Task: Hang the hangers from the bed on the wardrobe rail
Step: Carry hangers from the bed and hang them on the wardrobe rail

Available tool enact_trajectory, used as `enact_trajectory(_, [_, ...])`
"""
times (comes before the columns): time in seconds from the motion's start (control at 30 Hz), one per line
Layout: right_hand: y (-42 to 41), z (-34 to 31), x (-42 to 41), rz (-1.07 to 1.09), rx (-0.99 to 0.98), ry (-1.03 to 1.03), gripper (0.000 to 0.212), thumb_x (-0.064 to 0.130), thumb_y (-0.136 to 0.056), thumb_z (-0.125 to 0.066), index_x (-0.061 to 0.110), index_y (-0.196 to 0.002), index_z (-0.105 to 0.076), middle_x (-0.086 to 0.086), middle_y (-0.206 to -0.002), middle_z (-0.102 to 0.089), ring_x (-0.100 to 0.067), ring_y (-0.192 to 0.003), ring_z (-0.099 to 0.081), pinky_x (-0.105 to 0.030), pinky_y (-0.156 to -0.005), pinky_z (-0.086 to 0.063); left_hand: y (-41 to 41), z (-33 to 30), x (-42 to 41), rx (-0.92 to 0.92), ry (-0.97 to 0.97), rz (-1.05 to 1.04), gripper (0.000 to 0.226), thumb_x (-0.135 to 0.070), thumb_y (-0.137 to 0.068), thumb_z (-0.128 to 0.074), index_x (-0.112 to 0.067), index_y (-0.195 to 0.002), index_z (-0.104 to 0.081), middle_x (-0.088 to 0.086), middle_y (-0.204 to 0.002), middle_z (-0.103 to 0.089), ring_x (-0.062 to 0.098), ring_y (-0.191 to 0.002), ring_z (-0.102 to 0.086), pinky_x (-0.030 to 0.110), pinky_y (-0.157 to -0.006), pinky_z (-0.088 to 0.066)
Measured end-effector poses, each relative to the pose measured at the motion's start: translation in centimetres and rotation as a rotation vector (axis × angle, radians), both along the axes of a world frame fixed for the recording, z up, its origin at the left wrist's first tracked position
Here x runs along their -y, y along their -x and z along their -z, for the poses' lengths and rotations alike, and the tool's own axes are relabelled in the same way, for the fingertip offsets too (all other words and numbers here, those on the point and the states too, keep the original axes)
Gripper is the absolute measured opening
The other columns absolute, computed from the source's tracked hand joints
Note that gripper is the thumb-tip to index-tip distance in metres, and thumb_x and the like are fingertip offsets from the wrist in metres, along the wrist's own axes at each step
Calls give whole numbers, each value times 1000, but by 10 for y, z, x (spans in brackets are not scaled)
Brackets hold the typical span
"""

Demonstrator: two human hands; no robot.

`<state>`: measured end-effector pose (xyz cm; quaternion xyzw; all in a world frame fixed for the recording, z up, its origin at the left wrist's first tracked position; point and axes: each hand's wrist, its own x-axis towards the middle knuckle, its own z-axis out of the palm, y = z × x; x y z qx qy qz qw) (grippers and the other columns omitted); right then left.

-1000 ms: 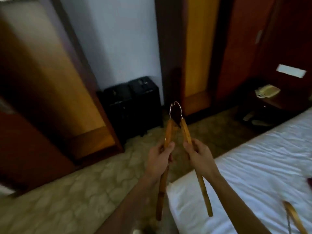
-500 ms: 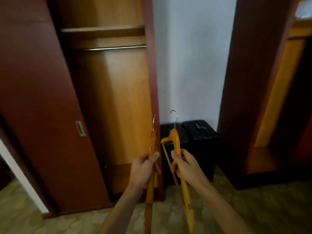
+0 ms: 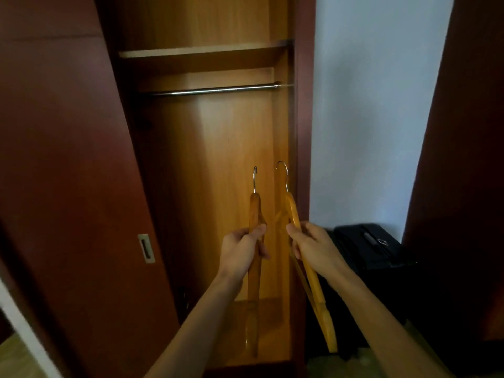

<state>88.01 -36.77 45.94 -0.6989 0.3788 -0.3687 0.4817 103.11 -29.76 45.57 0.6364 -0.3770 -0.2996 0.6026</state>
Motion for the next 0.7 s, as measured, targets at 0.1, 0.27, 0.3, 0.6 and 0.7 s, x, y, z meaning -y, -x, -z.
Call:
enact_trajectory(0.1, [-43,-9,60,-17,10,51,23,41,-102,-50,22,-107,-63,4,-68,-61,-8,-62,-61,-24,-66,-50,-41,-16,62,20,32,1,31,-36,-96,-63,-7,-97,-74,9,-71,-73,15,-65,-70,28,-68,-48])
enact_trajectory(0.27, [-109,-48,159,-21,22,121,29,40,-103,-47,19,-91,-64,4,-65,-61,-8,-64,-61,-25,-69,-46,-104,-56,167,25,78,11,25,-31,-97,-64,-8,-99,-73,9,-69,-69,16,-61,-67,18,-51,-49])
enact_trajectory(0.3, [-120,-57,178,-11,27,138,30,39,-103,-46,20,-87,-62,4,-64,-61,-4,-62,-61,-23,-68,-42,-115,-65,187,19,88,16,25,-31,-97,-64,-8,-101,-73,8,-69,-69,16,-62,-67,19,-52,-49])
enact_trajectory(0.6, [-202,-131,318,155,8,255,37,42,-103,-46,11,-116,-63,2,-70,-65,-10,-74,-64,-23,-65,-36,-186,-133,337,35,165,76,24,-34,-97,-64,-12,-97,-73,9,-69,-68,18,-65,-67,35,-78,-55])
enact_trajectory(0.7, [-225,-152,351,227,-6,276,19,41,-104,-45,24,-102,-54,-1,-72,-65,-15,-79,-65,-24,-68,-38,-207,-156,378,33,172,114,23,-35,-96,-64,-13,-95,-72,8,-67,-69,18,-63,-69,40,-87,-55])
